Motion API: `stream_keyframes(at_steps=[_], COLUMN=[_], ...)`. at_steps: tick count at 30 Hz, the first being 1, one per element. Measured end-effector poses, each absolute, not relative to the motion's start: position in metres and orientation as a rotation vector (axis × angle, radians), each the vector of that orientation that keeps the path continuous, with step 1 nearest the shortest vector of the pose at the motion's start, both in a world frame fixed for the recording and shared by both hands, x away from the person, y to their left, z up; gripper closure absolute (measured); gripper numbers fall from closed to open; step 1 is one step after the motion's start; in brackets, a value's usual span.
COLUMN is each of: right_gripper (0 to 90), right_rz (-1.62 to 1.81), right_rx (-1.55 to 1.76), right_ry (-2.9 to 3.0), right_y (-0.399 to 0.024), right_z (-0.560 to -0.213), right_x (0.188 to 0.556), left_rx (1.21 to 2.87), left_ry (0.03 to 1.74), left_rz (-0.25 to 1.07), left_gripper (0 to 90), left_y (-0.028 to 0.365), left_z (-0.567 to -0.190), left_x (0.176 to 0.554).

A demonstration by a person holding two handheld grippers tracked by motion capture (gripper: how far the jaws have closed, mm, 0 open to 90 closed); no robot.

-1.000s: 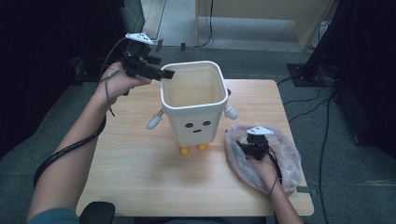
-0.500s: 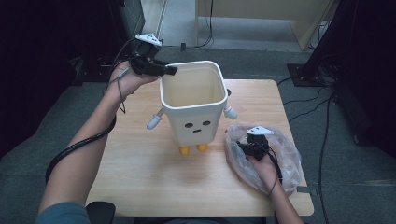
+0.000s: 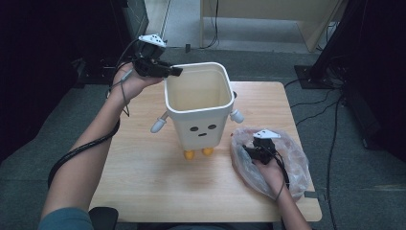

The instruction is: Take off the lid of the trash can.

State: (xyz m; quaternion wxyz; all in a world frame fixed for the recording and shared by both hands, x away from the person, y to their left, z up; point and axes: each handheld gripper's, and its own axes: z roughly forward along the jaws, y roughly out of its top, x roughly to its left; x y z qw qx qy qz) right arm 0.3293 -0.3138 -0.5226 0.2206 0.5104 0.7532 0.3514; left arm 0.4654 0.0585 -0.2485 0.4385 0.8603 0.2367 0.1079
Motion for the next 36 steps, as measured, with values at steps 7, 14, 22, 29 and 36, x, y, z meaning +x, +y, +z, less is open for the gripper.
stream_keyframes(at_steps=[7,14,22,29,36], right_gripper=[31.6,31.5,31.6,31.5,31.6], right_rz=[0.972,0.972,0.972,0.972,0.972], right_rx=[1.411,1.411,1.412,1.411,1.41], right_ry=[2.083,2.083,2.083,2.083,2.084], right_y=[-0.314,-0.314,-0.314,-0.314,-0.314], right_z=[-0.523,-0.523,-0.523,-0.523,-0.523], right_x=[0.329,0.329,0.329,0.329,0.329], left_rx=[2.103,2.128,2.12,2.094,2.089], left_ry=[0.553,0.636,0.669,0.646,0.653], left_rz=[0.298,0.178,0.127,0.131,0.15], left_gripper=[77.6,77.5,78.3,78.2,79.0], left_y=[0.062,0.063,0.064,0.068,0.076], left_z=[-0.238,-0.235,-0.229,-0.218,-0.21], left_x=[0.462,0.468,0.472,0.469,0.467])
